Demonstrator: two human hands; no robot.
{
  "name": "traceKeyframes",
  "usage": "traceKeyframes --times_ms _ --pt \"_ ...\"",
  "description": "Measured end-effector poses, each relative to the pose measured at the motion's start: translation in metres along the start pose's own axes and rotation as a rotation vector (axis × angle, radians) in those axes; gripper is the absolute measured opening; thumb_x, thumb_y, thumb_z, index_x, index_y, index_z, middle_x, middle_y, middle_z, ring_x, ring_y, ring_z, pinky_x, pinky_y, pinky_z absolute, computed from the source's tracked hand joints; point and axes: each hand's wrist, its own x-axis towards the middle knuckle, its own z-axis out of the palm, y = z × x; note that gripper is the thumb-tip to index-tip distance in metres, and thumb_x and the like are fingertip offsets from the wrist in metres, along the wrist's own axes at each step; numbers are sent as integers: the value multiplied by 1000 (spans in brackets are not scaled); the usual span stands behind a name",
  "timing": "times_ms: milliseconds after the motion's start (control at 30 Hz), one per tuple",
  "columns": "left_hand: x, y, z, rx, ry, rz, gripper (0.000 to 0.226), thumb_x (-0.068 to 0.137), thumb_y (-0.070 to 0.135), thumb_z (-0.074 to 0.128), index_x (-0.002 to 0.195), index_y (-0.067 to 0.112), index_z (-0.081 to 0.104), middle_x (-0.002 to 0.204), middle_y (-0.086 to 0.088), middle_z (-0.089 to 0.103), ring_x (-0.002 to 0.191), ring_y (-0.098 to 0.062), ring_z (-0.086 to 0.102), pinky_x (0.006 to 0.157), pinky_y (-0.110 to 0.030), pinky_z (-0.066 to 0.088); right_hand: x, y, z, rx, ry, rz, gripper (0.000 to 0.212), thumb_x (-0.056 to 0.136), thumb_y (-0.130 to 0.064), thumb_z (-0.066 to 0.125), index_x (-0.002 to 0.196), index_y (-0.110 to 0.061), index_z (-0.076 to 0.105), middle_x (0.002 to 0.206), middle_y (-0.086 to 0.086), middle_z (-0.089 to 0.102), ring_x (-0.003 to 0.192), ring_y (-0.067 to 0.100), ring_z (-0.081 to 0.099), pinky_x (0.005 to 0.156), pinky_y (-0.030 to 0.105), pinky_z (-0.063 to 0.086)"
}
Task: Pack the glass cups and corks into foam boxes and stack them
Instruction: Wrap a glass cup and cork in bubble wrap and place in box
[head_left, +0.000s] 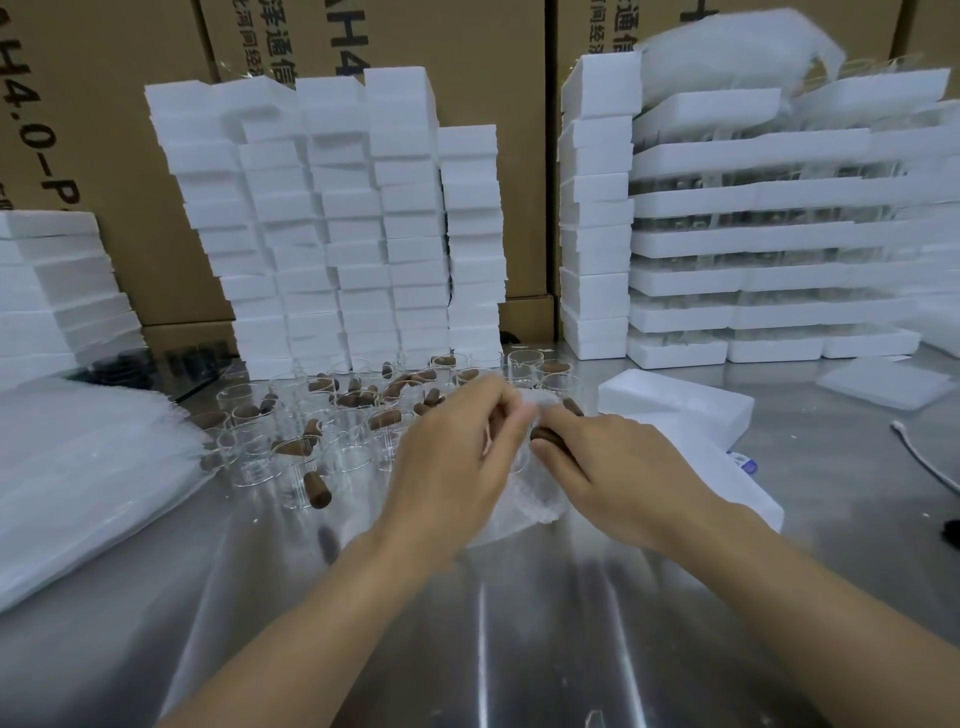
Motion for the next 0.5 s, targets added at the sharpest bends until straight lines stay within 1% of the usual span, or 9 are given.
traceKeyframes --times_ms 100,167,200,233,267,333,367,433,500 --pt "-8 11 8 132 -67 125 19 108 44 56 94 31 59 81 17 52 70 -5 50 63 -24 41 2 0 6 126 -38 152 26 105 -39 38 83 -26 47 80 -3 59 78 30 59 67 44 48" --pt "-12 18 14 120 -78 159 18 107 41 59 94 28 60 82 19 51 70 -3 47 64 -24 41 4 1 8 299 -68 200 19 89 -24 40 80 -18 56 84 5 66 81 33 62 73 51 54" --pt "-13 20 16 88 -77 154 18 106 39 60 94 27 60 82 19 51 71 -2 47 64 -25 41 5 1 9 398 -63 189 20 83 -18 40 80 -15 59 85 6 68 81 30 64 75 51 56" --pt "-14 22 18 45 -74 144 17 106 38 62 94 26 60 81 20 51 71 -1 48 65 -25 42 6 -1 10 511 -44 165 20 81 -14 41 78 -16 60 83 3 70 78 22 64 73 45 56" --pt "-15 23 20 -3 -75 132 16 106 35 64 93 26 61 81 21 52 72 -1 51 67 -25 43 5 -3 11 638 -19 146 22 81 -9 42 75 -19 60 78 -3 68 74 13 62 68 35 54" --pt "-18 25 22 -121 -107 93 16 105 28 68 91 26 62 81 18 59 74 -8 57 69 -30 47 5 -7 9 857 1 160 32 84 1 47 69 -25 58 67 -10 61 65 2 55 61 22 45" --pt "-18 27 23 -190 -128 62 16 105 25 69 89 25 63 80 14 63 74 -13 60 69 -31 49 5 -8 8 916 -17 204 34 83 0 50 64 -28 57 62 -12 57 61 1 51 59 20 41" --pt "-16 33 22 -332 -142 5 17 104 23 68 87 23 67 79 8 70 73 -16 65 69 -24 47 5 -9 5 1007 -73 316 22 81 -15 51 63 -27 57 63 -4 52 59 7 44 54 21 34" --pt "-9 35 15 -402 -56 -20 20 105 26 64 86 28 68 79 11 70 73 -7 63 70 -16 43 8 -7 3 1153 -96 416 13 94 -21 56 86 -20 66 75 12 55 67 17 43 57 29 37"
